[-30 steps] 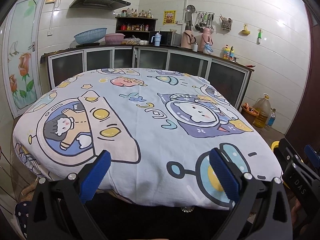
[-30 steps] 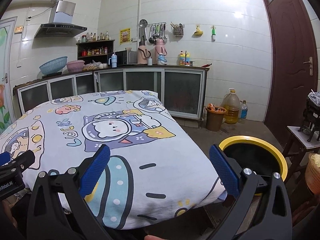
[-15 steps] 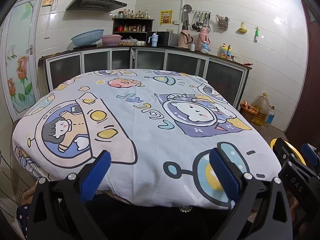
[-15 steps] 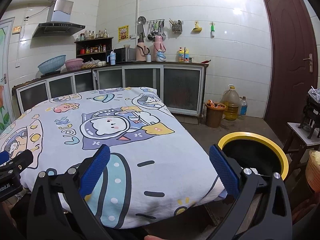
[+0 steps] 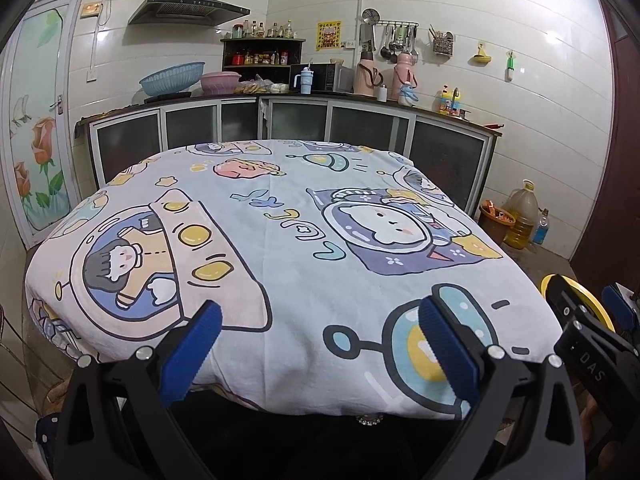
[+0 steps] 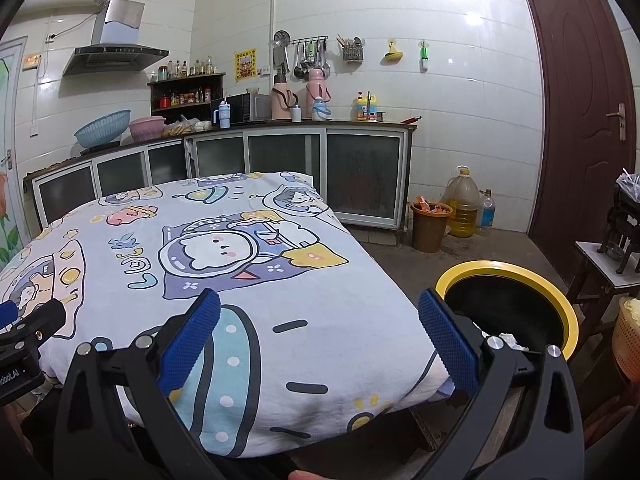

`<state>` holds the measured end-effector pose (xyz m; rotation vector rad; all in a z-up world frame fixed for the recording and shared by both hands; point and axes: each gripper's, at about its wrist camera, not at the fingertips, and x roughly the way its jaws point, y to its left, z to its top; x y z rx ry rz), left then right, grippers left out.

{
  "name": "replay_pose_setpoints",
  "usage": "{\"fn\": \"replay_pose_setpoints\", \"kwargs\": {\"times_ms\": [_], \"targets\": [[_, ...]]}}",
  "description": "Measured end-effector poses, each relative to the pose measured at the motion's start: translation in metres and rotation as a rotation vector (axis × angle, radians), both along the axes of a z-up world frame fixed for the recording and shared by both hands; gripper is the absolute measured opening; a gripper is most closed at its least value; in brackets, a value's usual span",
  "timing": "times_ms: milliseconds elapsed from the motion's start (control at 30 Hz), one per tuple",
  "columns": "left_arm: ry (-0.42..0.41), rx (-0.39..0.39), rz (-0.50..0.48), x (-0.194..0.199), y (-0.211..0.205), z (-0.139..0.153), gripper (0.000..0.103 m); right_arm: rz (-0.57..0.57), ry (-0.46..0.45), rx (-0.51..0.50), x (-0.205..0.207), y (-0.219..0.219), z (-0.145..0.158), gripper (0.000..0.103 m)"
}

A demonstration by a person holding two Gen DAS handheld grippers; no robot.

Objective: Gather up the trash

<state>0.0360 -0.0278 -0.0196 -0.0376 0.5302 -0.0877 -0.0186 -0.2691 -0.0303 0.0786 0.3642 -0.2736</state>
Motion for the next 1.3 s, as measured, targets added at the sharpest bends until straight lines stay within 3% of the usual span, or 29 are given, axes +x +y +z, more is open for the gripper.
{"fn": "replay_pose_setpoints", "kwargs": {"times_ms": [1300], "targets": [[0.005, 0.002, 0.0, -0.0001, -0.0011, -0.0016, 0.095, -0.008, 0.007, 0.018, 0.0031, -0.0012, -0.0034, 0.095]]}}
